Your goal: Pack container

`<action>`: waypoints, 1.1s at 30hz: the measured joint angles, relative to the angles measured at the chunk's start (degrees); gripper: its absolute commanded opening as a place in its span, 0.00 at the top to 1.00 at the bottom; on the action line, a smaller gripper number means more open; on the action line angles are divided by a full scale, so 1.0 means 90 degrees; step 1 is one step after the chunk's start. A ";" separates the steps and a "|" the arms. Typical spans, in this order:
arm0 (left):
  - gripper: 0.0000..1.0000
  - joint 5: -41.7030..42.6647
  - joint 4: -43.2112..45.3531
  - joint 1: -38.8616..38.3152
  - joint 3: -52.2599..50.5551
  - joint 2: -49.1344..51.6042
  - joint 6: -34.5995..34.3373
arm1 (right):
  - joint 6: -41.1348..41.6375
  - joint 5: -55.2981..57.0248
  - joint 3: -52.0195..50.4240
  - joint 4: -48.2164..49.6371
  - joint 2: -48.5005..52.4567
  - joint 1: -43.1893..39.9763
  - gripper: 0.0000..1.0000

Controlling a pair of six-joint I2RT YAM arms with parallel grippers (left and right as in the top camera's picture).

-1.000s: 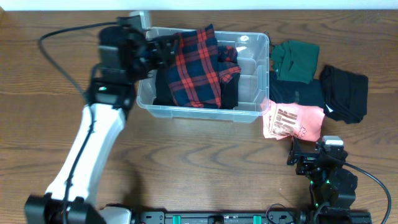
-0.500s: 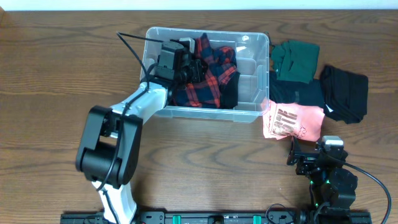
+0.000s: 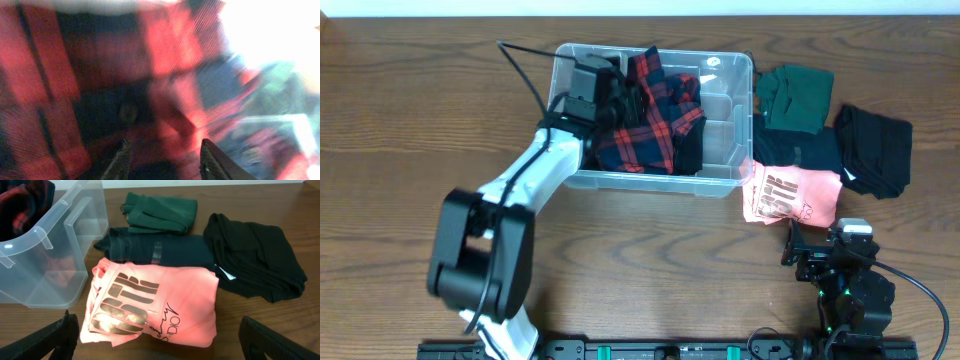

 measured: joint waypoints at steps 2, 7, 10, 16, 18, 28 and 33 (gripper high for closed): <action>0.53 -0.0068 0.0359 0.0002 0.0012 -0.0277 -0.0005 | 0.0000 0.0000 0.0000 0.0000 0.0002 0.0000 0.01; 0.53 -0.0442 0.0780 -0.0005 0.0136 -0.0389 -0.0056 | 0.0000 0.0000 0.0000 0.0000 0.0002 0.0000 0.01; 0.53 -0.0605 0.1348 -0.0005 0.0143 0.0080 -0.0134 | 0.0000 0.0000 0.0000 -0.0002 0.0002 0.0000 0.01; 0.53 -0.0707 0.2042 -0.0090 0.0143 0.1384 -0.0447 | 0.0000 0.0000 0.0000 0.0000 0.0000 0.0000 0.01; 0.53 -0.0724 0.2042 -0.0121 0.0172 0.1637 -0.0578 | 0.0000 0.0000 0.0000 0.0000 0.0002 0.0000 0.01; 0.51 -0.0401 0.1387 -0.0061 0.0308 0.1336 -0.0746 | 0.0000 0.0000 0.0000 0.0000 0.0002 0.0000 0.01; 0.44 -0.0180 0.0991 0.0015 0.0073 0.0226 -0.0833 | 0.0000 0.0000 0.0000 -0.0002 0.0000 0.0000 0.01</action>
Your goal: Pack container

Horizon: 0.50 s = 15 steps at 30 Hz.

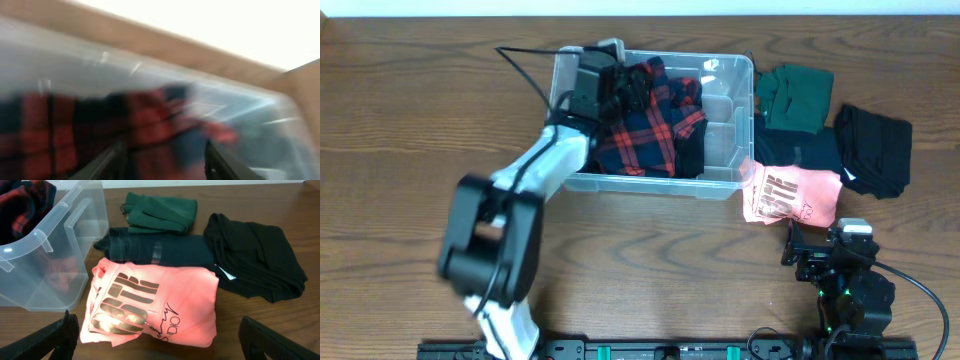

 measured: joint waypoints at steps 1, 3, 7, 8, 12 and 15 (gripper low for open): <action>0.43 0.0024 -0.0151 0.0053 -0.0002 -0.0391 0.0002 | 0.0000 0.0000 0.0000 0.0000 0.0002 0.0000 0.01; 0.41 0.0058 -0.0486 0.0238 0.0000 -0.1265 -0.0007 | 0.0000 0.0000 0.0000 0.0000 0.0000 0.0000 0.01; 0.40 0.0027 -0.1695 0.1015 0.0056 -0.3077 0.0136 | 0.0000 0.0000 0.0000 0.0002 0.0002 0.0000 0.01; 0.40 -0.0012 -0.2042 0.1231 0.0080 -0.3388 0.0180 | 0.0000 0.0000 0.0000 0.0002 0.0000 0.0000 0.01; 0.39 -0.0527 -0.3813 0.2421 0.0121 -0.4452 0.0432 | 0.0000 0.0000 0.0000 0.0005 0.0002 0.0000 0.01; 0.38 -0.0877 -0.4833 0.3303 0.0117 -0.4816 0.0612 | 0.0000 0.0000 0.0000 0.0002 0.0002 0.0000 0.01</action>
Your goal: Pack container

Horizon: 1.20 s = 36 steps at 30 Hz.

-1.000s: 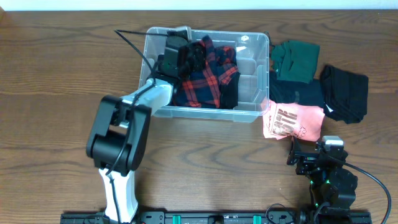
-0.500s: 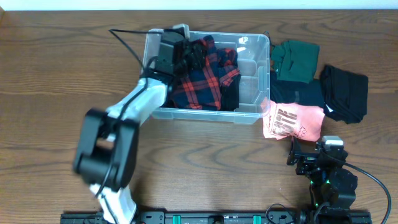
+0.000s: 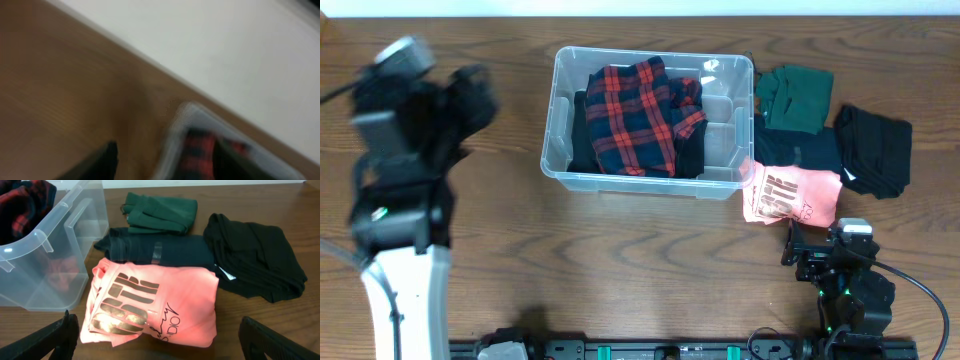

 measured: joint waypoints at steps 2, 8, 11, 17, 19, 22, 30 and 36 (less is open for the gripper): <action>0.35 -0.0151 -0.0605 0.0563 -0.0002 -0.0124 0.0097 | 0.0000 0.0000 0.0000 0.0002 0.0000 0.0000 0.01; 0.02 -0.0345 -0.1848 0.1586 -0.0015 -0.0121 0.0355 | 0.0109 -0.0148 -0.0005 0.0420 -0.0002 0.0000 0.01; 0.02 -0.0362 -0.2149 0.1766 -0.0019 -0.0010 0.0391 | 0.0425 -0.0721 -0.0005 0.0435 -0.0002 0.0000 0.01; 0.02 -0.0364 -0.2159 0.1785 -0.0019 0.0284 0.0410 | 0.1066 -0.1518 -0.0039 0.1707 0.0007 0.0000 0.01; 0.02 -0.0362 -0.2166 0.1787 -0.0027 0.0350 0.0410 | 0.1219 -0.1603 -0.0039 0.2472 0.0053 0.0000 0.01; 0.02 -0.0364 -0.2171 0.1790 -0.0036 0.0403 0.0410 | 0.1428 -0.1588 0.0029 0.3174 0.0272 0.0000 0.01; 0.02 -0.0364 -0.2174 0.1790 -0.0041 0.0437 0.0410 | 0.1574 -0.1576 0.1450 0.3305 0.2511 0.0000 0.01; 0.02 -0.0364 -0.2174 0.1790 -0.0046 0.0437 0.0410 | 0.1314 -0.1644 0.3721 0.1787 0.4782 -0.0002 0.01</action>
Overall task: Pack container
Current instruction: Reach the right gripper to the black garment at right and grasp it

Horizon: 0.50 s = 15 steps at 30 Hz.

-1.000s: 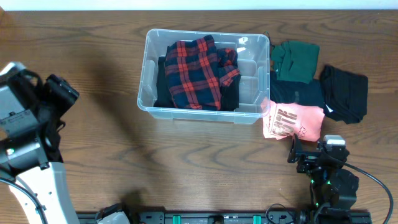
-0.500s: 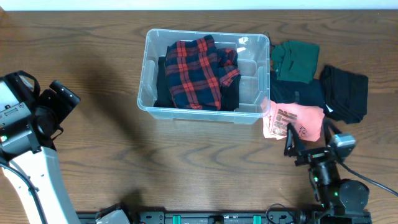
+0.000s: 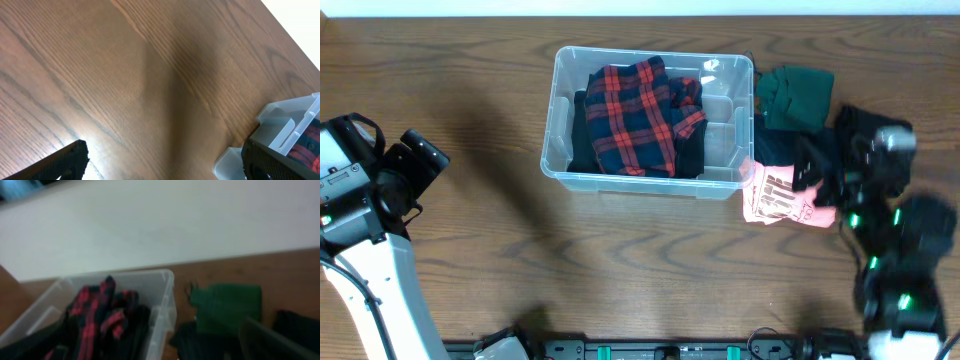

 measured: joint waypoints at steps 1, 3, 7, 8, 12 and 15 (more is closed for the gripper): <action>0.02 0.0002 0.0000 0.0000 -0.0002 0.0000 0.0000 | -0.0109 0.0046 0.0447 -0.0393 0.0403 -0.0010 0.01; 0.02 0.0000 0.0000 0.0000 -0.0005 0.0002 0.0000 | -0.0359 0.0155 0.1309 -0.1105 0.1226 -0.0073 0.01; 0.02 0.0000 0.0002 0.0000 -0.0007 0.0005 0.0000 | -0.0736 0.0325 0.2659 -0.2268 0.2691 -0.0357 0.01; 0.02 0.0002 -0.0002 0.0000 -0.0007 0.0005 0.0000 | -0.0782 0.0374 0.2778 -0.2341 0.2931 -0.0389 0.01; 0.02 0.0000 0.0000 0.0000 -0.0007 0.0005 0.0000 | -0.0668 0.0607 0.2873 -0.2276 0.3959 -0.0602 0.01; 0.02 0.0000 0.0000 0.0000 -0.0007 0.0007 0.0000 | -0.0493 0.0527 0.2873 -0.1977 0.4614 -0.1110 0.01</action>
